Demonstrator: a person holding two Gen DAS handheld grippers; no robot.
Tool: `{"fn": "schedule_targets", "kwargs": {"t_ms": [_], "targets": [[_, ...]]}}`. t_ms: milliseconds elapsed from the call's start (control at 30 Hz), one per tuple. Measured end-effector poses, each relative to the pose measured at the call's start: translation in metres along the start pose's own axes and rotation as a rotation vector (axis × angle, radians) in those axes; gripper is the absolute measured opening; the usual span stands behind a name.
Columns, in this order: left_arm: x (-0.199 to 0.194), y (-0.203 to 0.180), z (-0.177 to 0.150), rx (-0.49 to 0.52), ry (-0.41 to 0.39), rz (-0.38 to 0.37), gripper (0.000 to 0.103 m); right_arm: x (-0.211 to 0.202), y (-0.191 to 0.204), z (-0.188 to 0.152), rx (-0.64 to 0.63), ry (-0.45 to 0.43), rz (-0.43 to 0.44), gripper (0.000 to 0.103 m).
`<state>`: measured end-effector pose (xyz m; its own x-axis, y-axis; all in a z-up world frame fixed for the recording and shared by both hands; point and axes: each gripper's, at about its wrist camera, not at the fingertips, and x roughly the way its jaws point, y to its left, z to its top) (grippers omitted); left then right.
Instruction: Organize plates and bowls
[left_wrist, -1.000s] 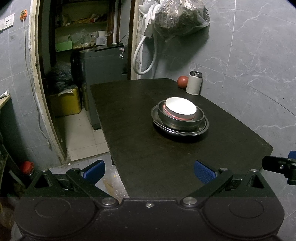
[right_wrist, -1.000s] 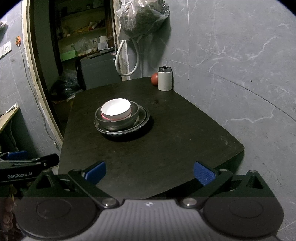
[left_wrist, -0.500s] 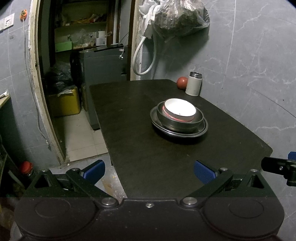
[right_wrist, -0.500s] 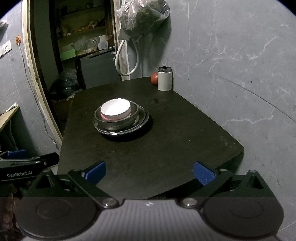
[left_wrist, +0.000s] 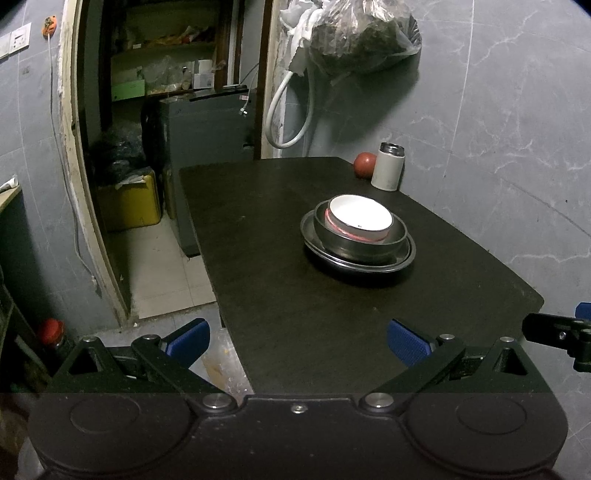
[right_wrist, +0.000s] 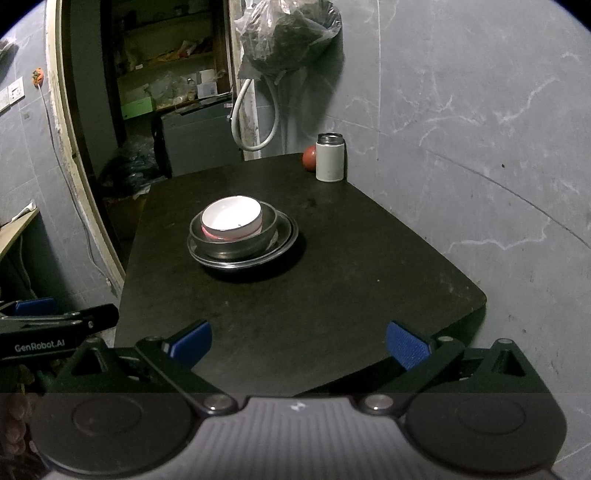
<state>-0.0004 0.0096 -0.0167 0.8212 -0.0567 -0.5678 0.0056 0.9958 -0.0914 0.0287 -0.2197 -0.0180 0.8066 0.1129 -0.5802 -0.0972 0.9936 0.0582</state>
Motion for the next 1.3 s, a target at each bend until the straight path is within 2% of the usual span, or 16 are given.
{"fn": "schedule_targets", "kwargs": {"t_ms": [800,967,1100,1300], "targets": [[-0.0001,-0.0007,0.0000,-0.001,0.001,0.002,0.102,0.0003,-0.0009,-0.0009,-0.002,-0.001,-0.001,0.103],[0.0025,-0.0024,0.0028,0.011,0.031,0.024,0.102,0.0006,-0.0015,0.0004,-0.003,0.005,-0.003,0.103],[0.0043,0.0002,0.0018,-0.008,0.045,-0.010,0.102,0.0011,-0.0004,0.0016,-0.004,0.008,-0.005,0.103],[0.0065,0.0018,0.0009,-0.003,0.049,-0.017,0.102,0.0028,-0.0009,0.0023,-0.001,0.012,-0.008,0.103]]}}
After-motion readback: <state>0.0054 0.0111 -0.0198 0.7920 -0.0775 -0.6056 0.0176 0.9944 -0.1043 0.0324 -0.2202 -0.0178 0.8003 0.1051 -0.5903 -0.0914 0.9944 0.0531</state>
